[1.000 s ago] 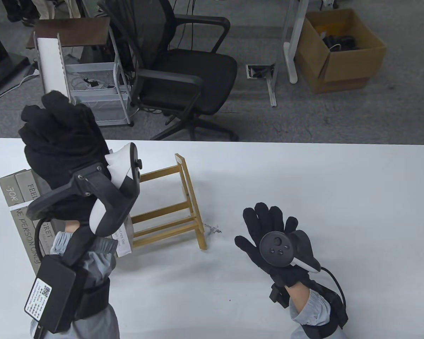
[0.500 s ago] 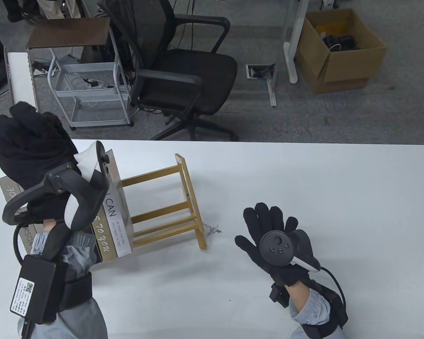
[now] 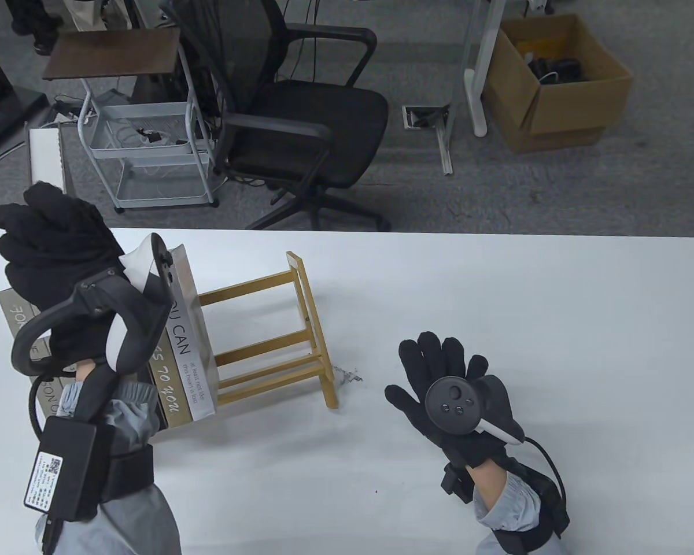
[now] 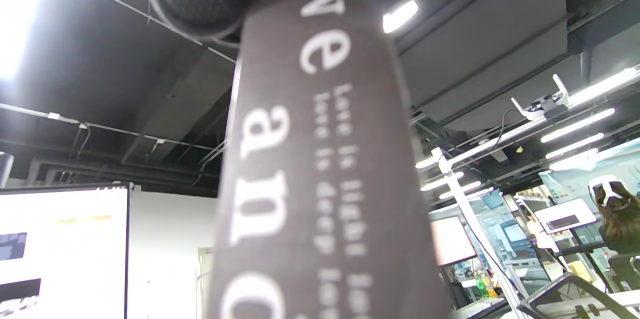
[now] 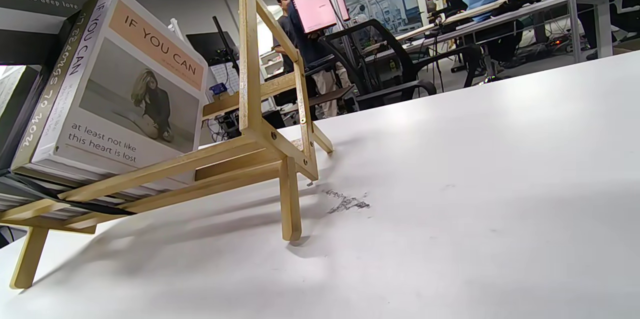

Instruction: Push a thick book into a tightly packed book rack slot

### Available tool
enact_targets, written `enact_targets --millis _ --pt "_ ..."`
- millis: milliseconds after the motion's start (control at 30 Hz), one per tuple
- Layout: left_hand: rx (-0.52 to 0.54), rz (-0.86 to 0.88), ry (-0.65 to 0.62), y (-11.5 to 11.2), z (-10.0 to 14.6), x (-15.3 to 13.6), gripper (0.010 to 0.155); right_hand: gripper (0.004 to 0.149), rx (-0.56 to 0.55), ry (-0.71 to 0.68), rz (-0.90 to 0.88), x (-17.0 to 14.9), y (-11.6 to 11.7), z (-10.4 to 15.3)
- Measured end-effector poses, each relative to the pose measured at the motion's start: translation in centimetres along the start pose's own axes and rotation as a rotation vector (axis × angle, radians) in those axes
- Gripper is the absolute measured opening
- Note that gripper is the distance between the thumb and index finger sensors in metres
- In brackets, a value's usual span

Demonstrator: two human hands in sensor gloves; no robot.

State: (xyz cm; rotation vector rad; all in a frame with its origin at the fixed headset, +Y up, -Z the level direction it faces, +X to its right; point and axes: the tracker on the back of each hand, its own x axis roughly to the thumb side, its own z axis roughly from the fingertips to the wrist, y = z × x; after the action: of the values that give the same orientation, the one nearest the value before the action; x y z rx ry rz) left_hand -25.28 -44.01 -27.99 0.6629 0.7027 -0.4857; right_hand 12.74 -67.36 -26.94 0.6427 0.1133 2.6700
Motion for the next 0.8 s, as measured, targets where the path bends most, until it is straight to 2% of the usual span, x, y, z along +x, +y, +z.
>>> enact_targets --millis 367,600,800 --pt "-0.129 0.062 0.044 -2.5 -0.2 -0.7 0.053 0.078 -0.001 0.002 -0.001 -0.1 0.1 -0.1" --pt "-0.241 0.093 0.048 -5.6 0.4 -0.8 0.053 0.078 0.007 0.007 0.002 -0.1 0.2 -0.1" --pt "-0.29 0.09 0.015 -7.8 1.1 -0.4 0.053 0.078 0.011 0.013 0.004 -0.2 0.3 -0.2"
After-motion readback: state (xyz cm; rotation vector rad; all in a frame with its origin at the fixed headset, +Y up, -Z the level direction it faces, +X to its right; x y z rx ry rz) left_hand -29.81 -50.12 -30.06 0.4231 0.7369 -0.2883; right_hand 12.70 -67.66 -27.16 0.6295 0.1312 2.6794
